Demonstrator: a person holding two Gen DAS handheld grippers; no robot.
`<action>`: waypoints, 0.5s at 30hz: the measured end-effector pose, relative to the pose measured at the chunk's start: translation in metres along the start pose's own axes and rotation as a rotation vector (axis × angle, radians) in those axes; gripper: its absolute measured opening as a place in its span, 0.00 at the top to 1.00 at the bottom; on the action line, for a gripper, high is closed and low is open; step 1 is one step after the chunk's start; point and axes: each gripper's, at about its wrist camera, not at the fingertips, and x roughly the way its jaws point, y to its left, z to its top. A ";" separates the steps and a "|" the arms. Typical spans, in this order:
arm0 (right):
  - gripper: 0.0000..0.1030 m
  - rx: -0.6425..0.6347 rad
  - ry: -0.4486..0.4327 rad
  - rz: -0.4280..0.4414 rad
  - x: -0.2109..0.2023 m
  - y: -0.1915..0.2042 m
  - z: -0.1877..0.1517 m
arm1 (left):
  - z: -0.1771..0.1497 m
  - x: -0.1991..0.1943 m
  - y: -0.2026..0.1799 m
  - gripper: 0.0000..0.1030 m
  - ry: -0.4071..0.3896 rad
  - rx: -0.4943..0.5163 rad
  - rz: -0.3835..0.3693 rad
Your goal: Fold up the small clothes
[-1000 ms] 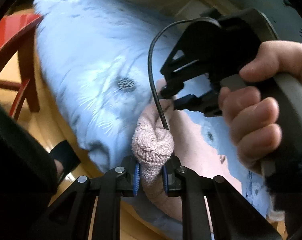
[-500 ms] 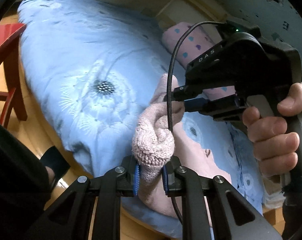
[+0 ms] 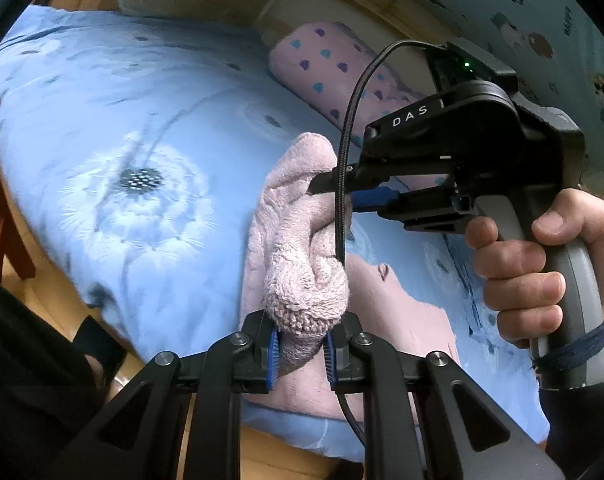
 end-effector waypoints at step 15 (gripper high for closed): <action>0.84 0.046 -0.111 0.172 -0.014 -0.046 -0.022 | -0.010 0.019 -0.032 1.00 0.053 0.103 -0.032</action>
